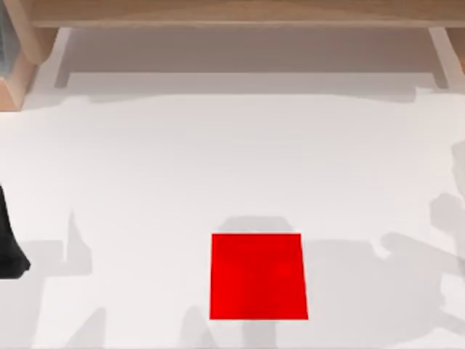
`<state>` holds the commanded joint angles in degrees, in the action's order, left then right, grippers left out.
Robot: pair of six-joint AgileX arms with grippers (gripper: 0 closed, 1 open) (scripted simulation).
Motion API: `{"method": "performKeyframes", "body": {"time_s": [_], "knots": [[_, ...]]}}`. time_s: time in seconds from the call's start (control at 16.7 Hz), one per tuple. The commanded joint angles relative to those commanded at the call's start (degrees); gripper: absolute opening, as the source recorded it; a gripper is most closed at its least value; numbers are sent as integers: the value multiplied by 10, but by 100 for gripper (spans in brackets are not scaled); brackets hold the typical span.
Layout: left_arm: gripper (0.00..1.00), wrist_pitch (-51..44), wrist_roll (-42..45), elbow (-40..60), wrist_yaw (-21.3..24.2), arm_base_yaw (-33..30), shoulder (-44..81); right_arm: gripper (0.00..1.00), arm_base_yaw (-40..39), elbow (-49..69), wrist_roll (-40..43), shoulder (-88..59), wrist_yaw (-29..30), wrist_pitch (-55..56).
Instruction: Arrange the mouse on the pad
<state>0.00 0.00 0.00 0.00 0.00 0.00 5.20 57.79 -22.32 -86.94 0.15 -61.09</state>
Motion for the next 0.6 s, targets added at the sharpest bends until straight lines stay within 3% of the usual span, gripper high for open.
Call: {"method": "performKeyframes", "body": {"time_s": [0.36, 0.6], "knots": [[100, 0, 0, 0, 0, 0, 0, 100, -2, -8, 0, -3, 0, 10], [100, 0, 0, 0, 0, 0, 0, 100, -1, -56, -2, -41, 0, 98]]}}
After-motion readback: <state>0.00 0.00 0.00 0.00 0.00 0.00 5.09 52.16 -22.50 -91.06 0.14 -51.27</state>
